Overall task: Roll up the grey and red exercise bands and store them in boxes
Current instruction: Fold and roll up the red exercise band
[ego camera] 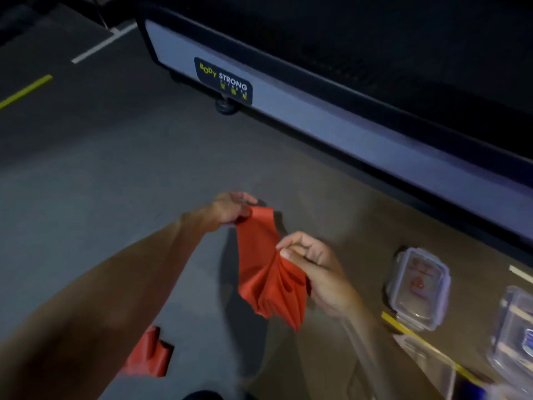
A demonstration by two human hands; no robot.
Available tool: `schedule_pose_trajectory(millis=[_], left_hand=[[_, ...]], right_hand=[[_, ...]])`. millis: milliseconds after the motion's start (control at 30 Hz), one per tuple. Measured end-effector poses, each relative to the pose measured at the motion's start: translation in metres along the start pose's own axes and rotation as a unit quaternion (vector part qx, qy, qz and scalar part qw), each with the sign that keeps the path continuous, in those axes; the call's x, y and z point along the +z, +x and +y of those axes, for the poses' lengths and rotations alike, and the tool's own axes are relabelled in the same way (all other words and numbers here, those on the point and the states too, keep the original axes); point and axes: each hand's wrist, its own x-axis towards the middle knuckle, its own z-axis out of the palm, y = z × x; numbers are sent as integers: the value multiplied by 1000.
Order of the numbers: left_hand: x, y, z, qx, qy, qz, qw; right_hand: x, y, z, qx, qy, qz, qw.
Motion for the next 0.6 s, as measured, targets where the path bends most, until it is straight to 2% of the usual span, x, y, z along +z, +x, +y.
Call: schedule_pose_trajectory(millis=[133, 300, 367, 467, 533, 600], left_hand=[[9, 36, -13, 96, 63, 53, 992], [37, 36, -53, 147, 158, 97, 972], [42, 34, -62, 213, 201, 120, 949], [40, 31, -63, 312, 269, 169, 895], [43, 23, -63, 363, 288, 135, 876], [51, 14, -74, 402, 323, 43, 855]], right_hand=[[-21, 17, 46, 26, 19, 51, 998], [-32, 20, 92, 55, 12, 105, 993], [-36, 18, 100, 59, 18, 112, 992], [-38, 17, 104, 53, 23, 115, 992], [-38, 18, 104, 53, 29, 123, 991], [-37, 18, 104, 46, 42, 137, 989]])
